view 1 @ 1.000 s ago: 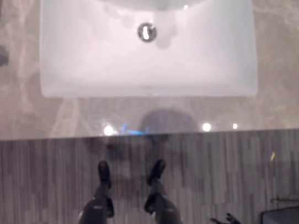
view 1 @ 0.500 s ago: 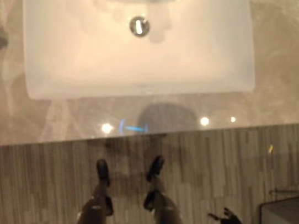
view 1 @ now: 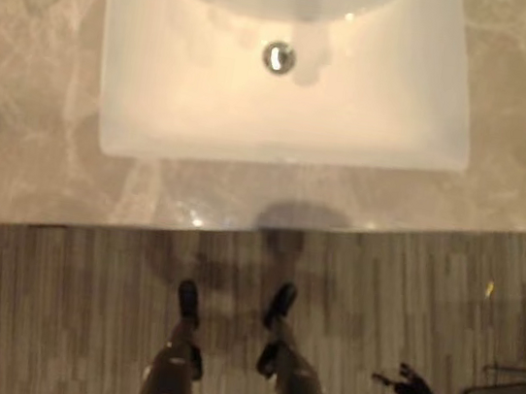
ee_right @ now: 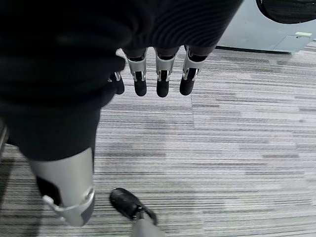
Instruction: Put brush and paste in cup on sink, flatten towel.
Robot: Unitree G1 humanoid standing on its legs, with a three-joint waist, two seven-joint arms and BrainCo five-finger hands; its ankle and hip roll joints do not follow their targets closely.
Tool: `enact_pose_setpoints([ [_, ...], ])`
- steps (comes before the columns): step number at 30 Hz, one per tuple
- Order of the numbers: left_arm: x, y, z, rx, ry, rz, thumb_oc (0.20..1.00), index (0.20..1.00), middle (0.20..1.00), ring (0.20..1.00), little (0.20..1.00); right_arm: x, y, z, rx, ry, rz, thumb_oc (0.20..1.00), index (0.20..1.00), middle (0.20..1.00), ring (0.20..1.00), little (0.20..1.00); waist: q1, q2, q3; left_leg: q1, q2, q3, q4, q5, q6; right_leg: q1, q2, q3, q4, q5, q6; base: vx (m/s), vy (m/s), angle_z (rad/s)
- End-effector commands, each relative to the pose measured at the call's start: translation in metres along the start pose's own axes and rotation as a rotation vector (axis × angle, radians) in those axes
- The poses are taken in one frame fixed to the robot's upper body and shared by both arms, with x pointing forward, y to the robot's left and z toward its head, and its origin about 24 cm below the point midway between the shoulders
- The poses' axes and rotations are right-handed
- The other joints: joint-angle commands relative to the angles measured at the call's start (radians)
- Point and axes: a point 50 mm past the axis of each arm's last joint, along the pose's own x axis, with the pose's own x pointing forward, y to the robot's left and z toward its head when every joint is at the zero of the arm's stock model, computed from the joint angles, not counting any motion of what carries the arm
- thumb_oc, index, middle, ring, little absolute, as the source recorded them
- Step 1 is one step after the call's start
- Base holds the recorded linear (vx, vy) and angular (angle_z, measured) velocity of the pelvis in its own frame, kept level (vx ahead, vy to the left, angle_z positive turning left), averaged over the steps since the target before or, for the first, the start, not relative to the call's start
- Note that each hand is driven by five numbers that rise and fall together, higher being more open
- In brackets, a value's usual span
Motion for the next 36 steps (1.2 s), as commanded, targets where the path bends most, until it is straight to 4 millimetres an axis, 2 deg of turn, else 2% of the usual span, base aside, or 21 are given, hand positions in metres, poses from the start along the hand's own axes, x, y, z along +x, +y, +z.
enact_pose_setpoints([
  [1, 0.023, 0.002, 0.037, 0.039, -0.144, 0.021, 0.2, 0.2, 0.2, 0.2, 0.2, -0.008, -0.021, -0.017, -0.089, 0.051, -0.016, 1.0, 1.0, 1.0, 1.0, 1.0, -0.021, 0.002, -0.008, -0.008, 0.006, -0.096, 0.011, -0.059, 0.009, 0.069, -0.034, -0.037, -0.002, -0.009, 0.159, 0.0, 0.0, 0.0],
  [2, 0.027, 0.003, 0.039, 0.04, -0.148, 0.036, 0.2, 0.2, 0.2, 0.2, 0.2, -0.008, -0.022, -0.017, -0.084, 0.051, -0.016, 1.0, 1.0, 1.0, 1.0, 1.0, -0.03, -0.001, -0.009, -0.009, 0.008, -0.094, 0.011, -0.059, 0.008, 0.066, -0.032, -0.035, -0.002, -0.007, 0.16, 0.0, 0.0, 0.0],
  [3, 0.038, -0.003, 0.05, 0.049, -0.178, 0.041, 0.2, 0.2, 0.2, 0.2, 0.2, -0.007, -0.021, -0.011, -0.069, 0.016, -0.009, 1.0, 1.0, 1.0, 1.0, 1.0, -0.044, -0.019, -0.011, -0.016, 0.013, -0.092, 0.011, -0.056, 0.006, 0.054, -0.026, -0.029, -0.002, -0.002, 0.162, 0.0, 0.0, 0.0],
  [7, 0.055, -0.009, 0.067, 0.064, -0.219, 0.074, 0.2, 0.2, 0.2, 0.2, 0.2, -0.008, -0.022, -0.011, -0.049, 0.013, -0.012, 1.0, 1.0, 1.0, 1.0, 1.0, -0.078, -0.038, -0.016, -0.029, 0.023, -0.088, 0.011, -0.054, 0.0, 0.035, -0.013, -0.016, -0.002, 0.002, 0.167, 0.02, -0.001, -0.06],
  [8, 0.065, -0.012, 0.074, 0.053, -0.226, 0.092, 0.2, 0.2, 0.2, 0.2, 0.2, -0.008, -0.024, -0.011, 0.002, 0.002, -0.025, 1.0, 1.0, 1.0, 1.0, 1.0, -0.093, -0.045, -0.022, -0.041, 0.028, -0.084, 0.011, -0.052, -0.002, 0.02, -0.01, -0.012, -0.002, 0.004, 0.169, 0.04, 0.012, -0.09],
  [10, 0.074, -0.006, 0.081, 0.056, -0.218, 0.14, 0.2, 0.2, 0.2, 0.2, 0.2, -0.01, -0.027, -0.017, 0.057, 0.023, -0.05, 1.0, 1.0, 1.0, 1.0, 1.0, -0.12, -0.048, -0.034, -0.052, 0.035, -0.079, 0.011, -0.05, -0.005, 0.005, -0.004, -0.005, -0.002, 0.008, 0.171, 0.05, 0.013, -0.06],
  [12, 0.079, -0.004, 0.087, 0.08, -0.218, 0.157, 0.2, 0.2, 0.2, 0.2, 0.2, -0.011, -0.028, -0.022, 0.07, 0.039, -0.053, 1.0, 1.0, 1.0, 1.0, 1.0, -0.125, -0.056, -0.039, -0.059, 0.038, -0.077, 0.011, -0.05, -0.005, -0.005, -0.002, -0.001, -0.002, 0.011, 0.173, 0.03, 0.019, -0.07],
  [15, 0.084, -0.006, 0.094, 0.075, -0.227, 0.162, 0.2, 0.2, 0.2, 0.2, 0.2, -0.016, -0.031, -0.043, 0.079, 0.125, -0.071, 1.0, 1.0, 1.0, 1.0, 1.0, -0.137, -0.061, -0.041, -0.07, 0.042, -0.073, 0.011, -0.05, -0.007, -0.022, 0.003, 0.007, -0.002, 0.016, 0.174, 0.03, 0.024, -0.09],
  [19, 0.087, -0.018, 0.095, 0.067, -0.229, 0.121, 0.2, 0.2, 0.2, 0.2, 0.2, -0.022, -0.032, -0.06, 0.045, 0.191, -0.067, 1.0, 1.0, 1.0, 1.0, 1.0, -0.14, -0.073, -0.045, -0.09, 0.047, -0.077, 0.011, -0.046, -0.009, -0.039, 0.009, 0.007, -0.002, 0.018, 0.173, 0.02, -0.003, -0.07],
  [22, 0.086, -0.026, 0.093, 0.05, -0.235, 0.097, 0.2, 0.2, 0.2, 0.2, 0.2, -0.023, -0.033, -0.062, 0.063, 0.195, -0.072, 1.0, 1.0, 1.0, 1.0, 1.0, -0.14, -0.078, -0.047, -0.092, 0.05, -0.076, 0.011, -0.047, -0.008, -0.046, 0.013, 0.007, -0.002, 0.018, 0.172, 0.01, -0.006, -0.03],
  [25, 0.077, -0.043, 0.094, -0.006, -0.292, 0.034, 0.2, 0.2, 0.2, 0.2, 0.2, -0.017, -0.03, -0.046, 0.108, 0.138, -0.079, 1.0, 1.0, 1.0, 1.0, 1.0, -0.126, -0.09, -0.042, -0.092, 0.055, -0.071, 0.011, -0.047, -0.01, -0.05, 0.018, 0.006, -0.002, 0.016, 0.168, 0.01, -0.016, -0.05],
  [28, 0.061, -0.046, 0.08, -0.024, -0.295, -0.005, 0.2, 0.2, 0.2, 0.2, 0.2, -0.013, -0.023, -0.034, 0.14, 0.076, -0.065, 1.0, 1.0, 1.0, 1.0, 1.0, -0.107, -0.089, -0.034, -0.083, 0.056, -0.075, 0.011, -0.048, -0.013, -0.037, 0.019, -0.002, -0.002, 0.007, 0.164, -0.01, -0.04, -0.04],
  [33, 0.011, -0.036, 0.03, -0.082, -0.2, -0.026, 0.2, 0.2, 0.2, 0.2, 0.2, -0.014, -0.016, -0.035, 0.052, 0.078, -0.039, 1.0, 1.0, 1.0, 1.0, 1.0, -0.052, -0.047, -0.029, -0.023, 0.05, -0.084, 0.011, -0.056, -0.016, 0.043, 0.008, -0.031, -0.002, -0.016, 0.151, -0.01, -0.044, -0.04],
  [34, 0.009, -0.034, 0.029, -0.082, -0.197, -0.022, 0.2, 0.2, 0.2, 0.2, 0.2, -0.014, -0.017, -0.036, 0.046, 0.078, -0.041, 1.0, 1.0, 1.0, 1.0, 1.0, -0.055, -0.044, -0.029, -0.019, 0.051, -0.083, 0.011, -0.057, -0.017, 0.047, 0.009, -0.031, -0.002, -0.017, 0.151, 0.0, -0.039, 0.02],
  [36, -0.01, -0.027, 0.014, -0.08, -0.151, -0.024, 0.2, 0.2, 0.2, 0.2, 0.2, -0.015, -0.017, -0.04, 0.034, 0.095, -0.043, 1.0, 1.0, 1.0, 1.0, 1.0, -0.037, -0.03, -0.03, 0.015, 0.047, -0.084, 0.011, -0.063, -0.015, 0.084, 0.007, -0.035, -0.002, -0.031, 0.144, 0.0, -0.047, 0.08],
])
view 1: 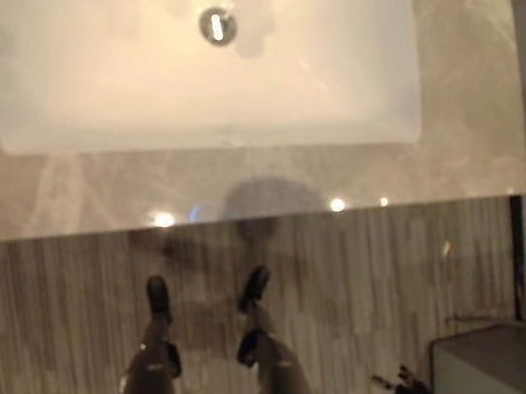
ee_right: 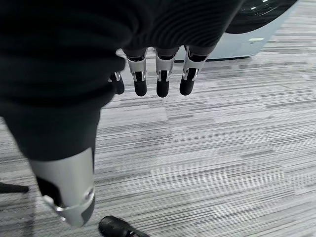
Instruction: Put brush and paste in cup on sink, flatten towel.
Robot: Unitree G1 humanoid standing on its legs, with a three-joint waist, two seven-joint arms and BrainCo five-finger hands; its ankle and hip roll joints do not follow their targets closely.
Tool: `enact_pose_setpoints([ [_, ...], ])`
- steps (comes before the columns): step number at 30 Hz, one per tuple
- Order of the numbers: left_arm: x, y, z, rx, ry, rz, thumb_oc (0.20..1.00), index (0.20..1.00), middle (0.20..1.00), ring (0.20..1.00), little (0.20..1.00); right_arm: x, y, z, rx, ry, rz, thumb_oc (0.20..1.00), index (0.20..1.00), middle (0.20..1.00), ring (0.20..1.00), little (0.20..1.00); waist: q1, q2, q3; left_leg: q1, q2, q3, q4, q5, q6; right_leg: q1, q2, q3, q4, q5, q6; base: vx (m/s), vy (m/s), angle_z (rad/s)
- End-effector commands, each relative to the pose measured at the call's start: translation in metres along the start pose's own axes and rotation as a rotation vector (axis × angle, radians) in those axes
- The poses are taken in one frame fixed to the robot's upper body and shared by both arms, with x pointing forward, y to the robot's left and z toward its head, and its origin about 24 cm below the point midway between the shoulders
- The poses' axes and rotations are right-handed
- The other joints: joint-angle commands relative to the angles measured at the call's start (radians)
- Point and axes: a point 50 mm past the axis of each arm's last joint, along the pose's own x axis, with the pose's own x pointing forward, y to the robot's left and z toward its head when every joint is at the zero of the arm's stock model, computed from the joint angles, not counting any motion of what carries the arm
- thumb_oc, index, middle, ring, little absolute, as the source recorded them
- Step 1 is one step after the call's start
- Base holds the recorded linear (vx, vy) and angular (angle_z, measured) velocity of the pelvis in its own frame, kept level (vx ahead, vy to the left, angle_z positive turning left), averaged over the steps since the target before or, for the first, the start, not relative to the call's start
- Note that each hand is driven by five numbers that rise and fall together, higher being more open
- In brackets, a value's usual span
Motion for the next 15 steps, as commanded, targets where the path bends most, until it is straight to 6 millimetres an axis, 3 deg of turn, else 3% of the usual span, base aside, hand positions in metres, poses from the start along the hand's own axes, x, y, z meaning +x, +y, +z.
enact_pose_setpoints([
  [1, -0.025, 0.015, -0.017, 0.038, 0.024, 0.024, 0.2, 0.2, 0.2, 0.2, 0.2, -0.01, -0.02, -0.031, -0.03, 0.118, -0.074, 1.0, 1.0, 1.0, 1.0, 1.0, 0.04, 0.029, 0.008, 0.052, 0.007, -0.114, -0.003, -0.067, -0.001, 0.148, -0.035, -0.082, -0.002, -0.053, 0.16, 0.01, -0.054, 0.16],
  [2, -0.037, 0.019, -0.024, 0.034, 0.057, 0.035, 0.2, 0.2, 0.2, 0.2, 0.2, -0.01, -0.02, -0.033, -0.033, 0.126, -0.075, 1.0, 1.0, 1.0, 1.0, 1.0, 0.048, 0.038, 0.007, 0.073, 0.005, -0.115, -0.003, -0.069, 0.0, 0.171, -0.035, -0.085, -0.002, -0.065, 0.155, 0.03, -0.1, 0.17],
  [3, -0.063, 0.027, -0.036, 0.024, 0.124, 0.034, 0.2, 0.2, 0.2, 0.2, 0.2, -0.012, -0.019, -0.037, -0.053, 0.138, -0.066, 1.0, 1.0, 1.0, 1.0, 1.0, 0.067, 0.049, 0.0, 0.116, 0.007, -0.112, -0.003, -0.071, -0.001, 0.216, -0.037, -0.09, -0.002, -0.089, 0.142, 0.02, -0.08, 0.16],
  [4, -0.066, 0.029, -0.036, 0.026, 0.128, 0.04, 0.2, 0.2, 0.2, 0.2, 0.2, -0.012, -0.02, -0.037, -0.061, 0.139, -0.066, 1.0, 1.0, 1.0, 1.0, 1.0, 0.061, 0.052, 0.002, 0.123, 0.008, -0.112, -0.003, -0.072, -0.002, 0.223, -0.036, -0.09, -0.002, -0.09, 0.142, 0.02, -0.107, 0.14],
  [6, -0.104, 0.037, -0.05, 0.004, 0.237, 0.039, 0.2, 0.2, 0.2, 0.2, 0.2, -0.013, -0.017, -0.042, -0.123, 0.163, -0.031, 1.0, 1.0, 1.0, 1.0, 1.0, 0.081, 0.073, -0.008, 0.199, 0.019, -0.106, -0.003, -0.069, -0.006, 0.303, -0.03, -0.093, -0.002, -0.129, 0.121, 0.03, -0.155, 0.23],
  [10, -0.157, 0.029, -0.068, -0.061, 0.372, 0.056, 0.2, 0.2, 0.2, 0.2, 0.2, -0.011, -0.016, -0.04, -0.163, 0.179, -0.031, 1.0, 1.0, 1.0, 1.0, 1.0, 0.108, 0.101, -0.031, 0.286, 0.039, -0.094, -0.003, -0.058, -0.015, 0.396, -0.011, -0.111, -0.002, -0.17, 0.097, 0.01, -0.161, 0.16],
  [13, -0.181, 0.017, -0.075, -0.108, 0.42, 0.038, 0.2, 0.2, 0.2, 0.2, 0.2, -0.008, -0.006, -0.039, -0.182, 0.176, -0.002, 1.0, 1.0, 1.0, 1.0, 1.0, 0.112, 0.108, -0.051, 0.329, 0.058, -0.087, -0.003, -0.037, -0.03, 0.462, 0.009, -0.14, -0.002, -0.203, 0.07, -0.02, -0.216, 0.15],
  [14, -0.187, 0.015, -0.074, -0.133, 0.416, 0.043, 0.319, 0.319, 0.319, 0.319, 0.319, -0.009, -0.004, -0.04, -0.179, 0.181, 0.002, 1.0, 1.0, 1.0, 1.0, 1.0, 0.114, 0.107, -0.056, 0.339, 0.061, -0.09, -0.003, -0.03, -0.032, 0.477, 0.015, -0.148, -0.002, -0.211, 0.063, -0.01, -0.159, 0.16],
  [15, -0.193, 0.014, -0.075, -0.163, 0.421, 0.069, 0.495, 0.495, 0.495, 0.495, 0.495, -0.008, -0.001, -0.04, -0.189, 0.179, 0.014, 1.0, 1.0, 1.0, 1.0, 1.0, 0.114, 0.106, -0.061, 0.351, 0.065, -0.089, -0.003, -0.03, -0.033, 0.492, 0.022, -0.155, -0.002, -0.218, 0.056, -0.01, -0.169, 0.08],
])
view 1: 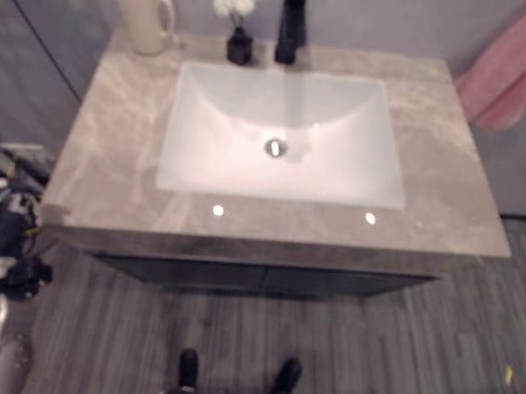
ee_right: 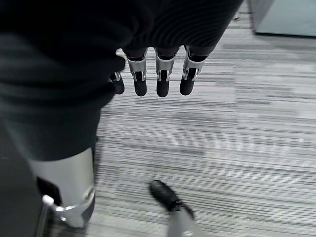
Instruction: Put brush and paste in cup on sink, flatten towel.
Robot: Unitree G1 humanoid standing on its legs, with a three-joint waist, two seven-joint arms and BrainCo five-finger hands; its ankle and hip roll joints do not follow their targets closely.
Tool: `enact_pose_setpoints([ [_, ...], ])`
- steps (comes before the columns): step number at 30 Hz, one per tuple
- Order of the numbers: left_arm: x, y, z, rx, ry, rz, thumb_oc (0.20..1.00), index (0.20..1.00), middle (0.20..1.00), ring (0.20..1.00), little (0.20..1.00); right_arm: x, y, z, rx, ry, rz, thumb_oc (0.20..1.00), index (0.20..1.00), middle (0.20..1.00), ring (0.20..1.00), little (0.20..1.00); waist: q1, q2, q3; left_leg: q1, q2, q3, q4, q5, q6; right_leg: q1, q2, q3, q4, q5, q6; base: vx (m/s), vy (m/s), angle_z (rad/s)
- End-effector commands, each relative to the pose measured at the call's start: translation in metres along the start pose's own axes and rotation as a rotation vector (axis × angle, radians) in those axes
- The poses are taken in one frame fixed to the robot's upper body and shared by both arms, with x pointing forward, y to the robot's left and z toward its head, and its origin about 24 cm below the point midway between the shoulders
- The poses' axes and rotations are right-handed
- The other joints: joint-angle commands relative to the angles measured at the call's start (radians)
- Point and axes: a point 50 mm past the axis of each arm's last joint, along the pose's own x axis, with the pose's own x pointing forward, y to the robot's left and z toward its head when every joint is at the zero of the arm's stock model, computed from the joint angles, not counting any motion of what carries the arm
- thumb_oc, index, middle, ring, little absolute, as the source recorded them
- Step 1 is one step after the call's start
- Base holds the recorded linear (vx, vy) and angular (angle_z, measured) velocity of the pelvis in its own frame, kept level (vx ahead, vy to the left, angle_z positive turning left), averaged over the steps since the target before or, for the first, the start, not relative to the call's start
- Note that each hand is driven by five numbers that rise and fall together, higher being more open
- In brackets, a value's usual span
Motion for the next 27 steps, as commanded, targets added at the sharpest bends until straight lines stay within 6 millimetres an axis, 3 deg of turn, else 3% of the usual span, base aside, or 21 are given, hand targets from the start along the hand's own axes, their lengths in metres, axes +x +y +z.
enact_pose_setpoints([
  [1, 0.016, -0.015, 0.031, -0.04, -0.2, -0.097, 0.727, 0.727, 0.727, 0.727, 0.727, 0.0, 0.005, -0.002, -0.059, 0.013, 0.013, 1.0, 1.0, 1.0, 1.0, 1.0, -0.016, -0.065, 0.028, 0.01, 0.025, -0.015, 0.011, 0.004, -0.001, 0.103, 0.004, -0.058, 0.006, -0.114, 0.039, -0.02, -0.184, 0.02],
  [2, 0.012, -0.013, 0.028, -0.078, -0.209, -0.071, 1.0, 1.0, 1.0, 1.0, 1.0, 0.001, 0.007, -0.001, -0.067, 0.008, 0.018, 1.0, 1.0, 1.0, 1.0, 1.0, -0.01, -0.069, 0.023, 0.02, 0.028, -0.018, 0.011, 0.012, -0.003, 0.115, 0.011, -0.058, 0.006, -0.122, 0.034, 0.0, -0.159, -0.03],
  [6, 0.007, -0.001, 0.024, -0.14, -0.242, 0.057, 1.0, 1.0, 1.0, 1.0, 1.0, 0.002, 0.014, 0.001, -0.068, 0.0, 0.029, 1.0, 1.0, 1.0, 1.0, 1.0, 0.002, -0.075, 0.004, 0.041, 0.038, -0.026, 0.011, 0.046, -0.01, 0.144, 0.029, -0.062, 0.007, -0.145, 0.017, 0.01, -0.149, 0.02],
  [8, 0.002, 0.019, 0.01, -0.247, -0.253, 0.274, 1.0, 1.0, 1.0, 1.0, 1.0, 0.003, 0.02, 0.001, -0.078, 0.013, 0.027, 1.0, 1.0, 1.0, 1.0, 1.0, 0.015, -0.086, -0.009, 0.064, 0.047, -0.03, 0.011, 0.087, -0.021, 0.172, 0.043, -0.066, 0.01, -0.165, 0.002, 0.01, -0.163, 0.13],
  [10, 0.001, 0.019, 0.007, -0.296, -0.266, 0.318, 1.0, 1.0, 1.0, 1.0, 1.0, 0.003, 0.021, 0.001, -0.085, 0.013, 0.026, 1.0, 1.0, 1.0, 1.0, 1.0, 0.016, -0.09, -0.008, 0.072, 0.05, -0.033, 0.011, 0.1, -0.025, 0.184, 0.05, -0.067, 0.008, -0.169, -0.005, 0.02, -0.142, 0.07],
  [11, -0.003, 0.025, -0.003, -0.351, -0.247, 0.396, 1.0, 1.0, 1.0, 1.0, 1.0, 0.003, 0.022, 0.002, -0.092, 0.013, 0.019, 1.0, 1.0, 1.0, 1.0, 1.0, 0.022, -0.096, -0.011, 0.079, 0.056, -0.038, 0.011, 0.134, -0.035, 0.198, 0.061, -0.069, 0.006, -0.177, -0.016, 0.02, -0.229, 0.02],
  [14, -0.003, 0.024, -0.013, -0.358, -0.209, 0.42, 1.0, 1.0, 1.0, 1.0, 1.0, 0.003, 0.02, 0.0, -0.106, 0.015, 0.003, 1.0, 1.0, 1.0, 1.0, 1.0, 0.032, -0.108, 0.001, 0.065, 0.056, -0.067, 0.028, 0.177, -0.041, 0.209, 0.076, -0.073, 0.006, -0.2, -0.038, 0.0, -0.199, 0.14],
  [15, -0.003, 0.024, -0.015, -0.366, -0.2, 0.419, 1.0, 1.0, 1.0, 1.0, 1.0, 0.002, 0.018, -0.002, -0.104, 0.02, -0.005, 1.0, 1.0, 1.0, 1.0, 1.0, 0.035, -0.116, 0.009, 0.044, 0.049, -0.086, 0.072, 0.164, -0.034, 0.213, 0.079, -0.07, 0.006, -0.205, -0.045, -0.01, -0.16, 0.12],
  [17, -0.006, 0.023, -0.02, -0.372, -0.179, 0.422, 1.0, 1.0, 1.0, 1.0, 1.0, 0.001, 0.017, -0.006, -0.103, 0.03, -0.014, 1.0, 1.0, 1.0, 1.0, 1.0, 0.041, -0.129, 0.018, -0.003, 0.03, -0.118, 0.147, 0.112, -0.016, 0.217, 0.078, -0.074, 0.006, -0.22, -0.054, 0.01, -0.104, 0.13],
  [20, -0.005, 0.026, -0.015, -0.351, -0.2, 0.428, 1.0, 1.0, 1.0, 1.0, 1.0, 0.001, 0.011, -0.008, -0.121, 0.05, -0.038, 1.0, 1.0, 1.0, 1.0, 1.0, 0.078, -0.143, 0.033, -0.083, -0.059, -0.24, 0.115, 0.06, 0.012, 0.207, 0.067, -0.08, 0.006, -0.22, -0.046, 0.0, -0.006, 0.11],
  [22, -0.004, 0.028, -0.011, -0.34, -0.22, 0.434, 1.0, 1.0, 1.0, 1.0, 1.0, 0.001, 0.01, -0.009, -0.127, 0.057, -0.046, 1.0, 1.0, 1.0, 1.0, 1.0, 0.083, -0.149, 0.036, -0.12, -0.081, -0.256, 0.091, 0.056, 0.013, 0.205, 0.066, -0.088, 0.006, -0.218, -0.045, 0.01, 0.016, 0.24],
  [24, 0.0, 0.031, 0.006, -0.287, -0.282, 0.416, 1.0, 1.0, 1.0, 1.0, 1.0, 0.002, 0.008, -0.007, -0.16, 0.06, -0.048, 1.0, 1.0, 1.0, 1.0, 1.0, 0.126, -0.145, 0.048, -0.183, -0.137, -0.306, 0.016, 0.088, 0.008, 0.212, 0.077, -0.083, 0.018, -0.219, -0.04, 0.06, 0.081, 0.17],
  [27, 0.002, 0.034, 0.017, -0.259, -0.329, 0.414, 1.0, 1.0, 1.0, 1.0, 1.0, 0.004, 0.011, 0.0, -0.169, 0.038, -0.038, 1.0, 1.0, 1.0, 1.0, 1.0, 0.149, -0.136, 0.051, -0.195, -0.152, -0.341, 0.011, 0.085, 0.006, 0.209, 0.084, -0.064, 0.067, -0.25, -0.045, 0.08, 0.114, -0.29],
])
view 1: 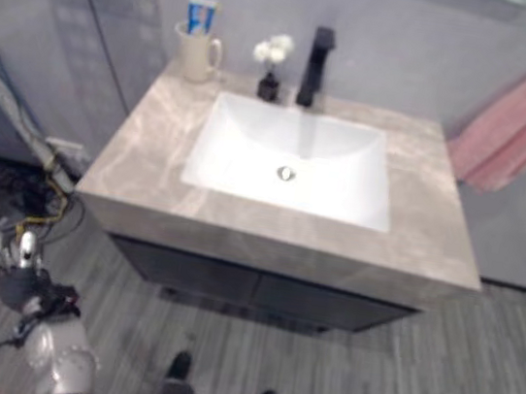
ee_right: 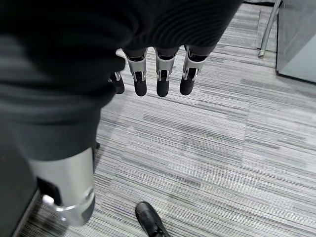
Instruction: Put brush and paste in cup on sink, flatten towel.
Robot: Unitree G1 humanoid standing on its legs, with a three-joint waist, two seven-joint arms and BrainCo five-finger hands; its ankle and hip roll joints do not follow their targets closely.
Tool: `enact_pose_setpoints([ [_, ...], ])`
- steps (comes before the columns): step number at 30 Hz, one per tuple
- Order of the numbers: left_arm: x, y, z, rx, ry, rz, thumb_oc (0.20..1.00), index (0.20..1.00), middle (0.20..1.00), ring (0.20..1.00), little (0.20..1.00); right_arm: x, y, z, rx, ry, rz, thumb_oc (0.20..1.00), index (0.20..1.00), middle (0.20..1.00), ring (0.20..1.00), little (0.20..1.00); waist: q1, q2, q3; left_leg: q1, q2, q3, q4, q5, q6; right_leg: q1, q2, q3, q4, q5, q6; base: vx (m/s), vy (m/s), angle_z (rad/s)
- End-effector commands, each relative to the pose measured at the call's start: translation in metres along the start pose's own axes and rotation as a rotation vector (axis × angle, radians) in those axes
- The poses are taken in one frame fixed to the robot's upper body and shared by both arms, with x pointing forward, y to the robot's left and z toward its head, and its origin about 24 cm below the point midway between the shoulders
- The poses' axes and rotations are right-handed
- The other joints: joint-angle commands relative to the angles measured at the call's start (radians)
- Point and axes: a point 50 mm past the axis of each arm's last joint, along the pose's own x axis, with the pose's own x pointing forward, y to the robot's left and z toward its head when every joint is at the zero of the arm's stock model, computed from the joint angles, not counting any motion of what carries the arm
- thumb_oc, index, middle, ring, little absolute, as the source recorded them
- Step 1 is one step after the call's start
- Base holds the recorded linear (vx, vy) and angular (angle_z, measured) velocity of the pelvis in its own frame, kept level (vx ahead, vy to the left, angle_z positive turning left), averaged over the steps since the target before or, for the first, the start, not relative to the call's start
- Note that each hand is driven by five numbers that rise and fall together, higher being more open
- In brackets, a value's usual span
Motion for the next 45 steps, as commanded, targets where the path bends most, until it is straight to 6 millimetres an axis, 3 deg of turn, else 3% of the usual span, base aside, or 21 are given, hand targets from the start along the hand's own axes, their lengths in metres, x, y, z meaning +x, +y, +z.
enact_pose_setpoints([
  [1, 0.021, -0.039, 0.067, 0.034, -0.322, -0.188, 1.0, 1.0, 1.0, 1.0, 1.0, 0.004, -0.005, 0.027, -0.073, -0.08, -0.015, 1.0, 1.0, 1.0, 1.0, 1.0, 0.061, -0.019, 0.01, -0.073, -0.024, -0.032, -0.034, 0.082, 0.024, 0.162, 0.085, -0.013, 0.094, -0.217, 0.05, 0.12, 0.197, -0.72],
  [3, 0.023, -0.036, 0.082, 0.074, -0.385, -0.178, 1.0, 1.0, 1.0, 1.0, 1.0, 0.005, 0.003, 0.035, -0.081, -0.108, 0.008, 1.0, 1.0, 1.0, 1.0, 1.0, 0.075, -0.021, 0.0, -0.063, -0.039, -0.077, 0.022, 0.06, 0.051, 0.178, 0.074, 0.008, 0.124, -0.236, 0.058, 0.18, 0.22, -0.55],
  [5, 0.026, -0.046, 0.1, 0.13, -0.457, -0.238, 1.0, 1.0, 1.0, 1.0, 1.0, 0.004, 0.015, 0.035, -0.085, -0.112, 0.056, 1.0, 1.0, 1.0, 1.0, 1.0, 0.079, -0.031, -0.023, -0.061, -0.071, -0.083, 0.067, 0.024, 0.072, 0.216, 0.045, -0.005, 0.132, -0.244, 0.078, 0.26, 0.237, -0.27],
  [9, 0.028, -0.051, 0.112, 0.191, -0.488, -0.279, 1.0, 1.0, 1.0, 1.0, 1.0, 0.002, 0.028, 0.029, -0.087, -0.102, 0.105, 1.0, 1.0, 1.0, 1.0, 1.0, 0.083, -0.047, -0.053, -0.034, -0.083, -0.069, 0.039, 0.019, 0.09, 0.235, 0.028, 0.001, 0.112, -0.234, 0.097, 0.22, 0.184, 0.08],
  [15, 0.043, -0.05, 0.13, 0.367, -0.508, -0.281, 1.0, 1.0, 1.0, 1.0, 1.0, 0.001, 0.034, 0.024, -0.132, -0.087, 0.142, 1.0, 1.0, 1.0, 1.0, 1.0, 0.07, -0.034, -0.107, 0.036, -0.103, 0.006, -0.034, -0.017, 0.134, 0.234, -0.029, 0.043, 0.08, -0.163, 0.169, 0.17, 0.235, -0.2],
  [22, 0.059, -0.06, 0.138, 0.474, -0.509, -0.299, 1.0, 1.0, 1.0, 1.0, 1.0, 0.0, 0.035, 0.021, -0.139, -0.072, 0.147, 1.0, 1.0, 1.0, 1.0, 1.0, 0.038, -0.015, -0.11, 0.061, -0.11, 0.088, -0.034, -0.068, 0.164, 0.18, -0.088, 0.066, 0.121, -0.076, 0.225, 0.09, 0.174, -0.37],
  [27, 0.054, -0.065, 0.131, 0.482, -0.488, -0.346, 1.0, 1.0, 1.0, 1.0, 1.0, 0.0, 0.039, 0.024, -0.167, -0.085, 0.167, 1.0, 1.0, 1.0, 1.0, 1.0, 0.028, -0.003, -0.073, 0.094, -0.099, 0.104, -0.034, -0.072, 0.18, 0.166, -0.096, 0.07, 0.164, -0.031, 0.234, 0.02, 0.032, -0.35],
  [33, 0.052, -0.076, 0.114, 0.448, -0.444, -0.388, 1.0, 1.0, 1.0, 1.0, 1.0, -0.001, 0.047, 0.029, -0.137, -0.101, 0.179, 1.0, 1.0, 1.0, 1.0, 1.0, 0.016, -0.016, -0.079, 0.099, -0.099, 0.094, -0.025, -0.067, 0.17, 0.204, -0.079, 0.054, 0.131, -0.051, 0.223, 0.01, -0.055, -0.12],
  [38, 0.051, -0.104, 0.093, 0.423, -0.386, -0.5, 1.0, 1.0, 1.0, 1.0, 1.0, 0.001, 0.046, 0.043, -0.149, -0.144, 0.162, 1.0, 1.0, 1.0, 1.0, 1.0, 0.006, -0.023, -0.083, 0.051, -0.09, 0.045, -0.034, -0.012, 0.115, 0.208, -0.045, -0.011, 0.126, -0.079, 0.189, -0.04, -0.14, 0.44],
  [41, 0.048, -0.118, 0.081, 0.405, -0.352, -0.562, 1.0, 1.0, 1.0, 1.0, 1.0, 0.002, 0.039, 0.051, -0.164, -0.178, 0.136, 1.0, 1.0, 1.0, 1.0, 1.0, -0.021, -0.025, -0.08, 0.024, -0.054, 0.116, -0.034, 0.001, 0.084, 0.214, -0.019, -0.059, 0.103, -0.135, 0.161, -0.03, -0.137, 0.9],
  [45, 0.046, -0.114, 0.079, 0.425, -0.336, -0.573, 1.0, 1.0, 1.0, 1.0, 1.0, 0.001, 0.033, 0.056, -0.176, -0.209, 0.121, 1.0, 1.0, 1.0, 1.0, 1.0, -0.034, -0.021, -0.081, 0.023, -0.03, 0.185, -0.034, 0.008, 0.08, 0.239, -0.008, -0.099, 0.057, -0.126, 0.15, -0.01, -0.04, 0.39],
])
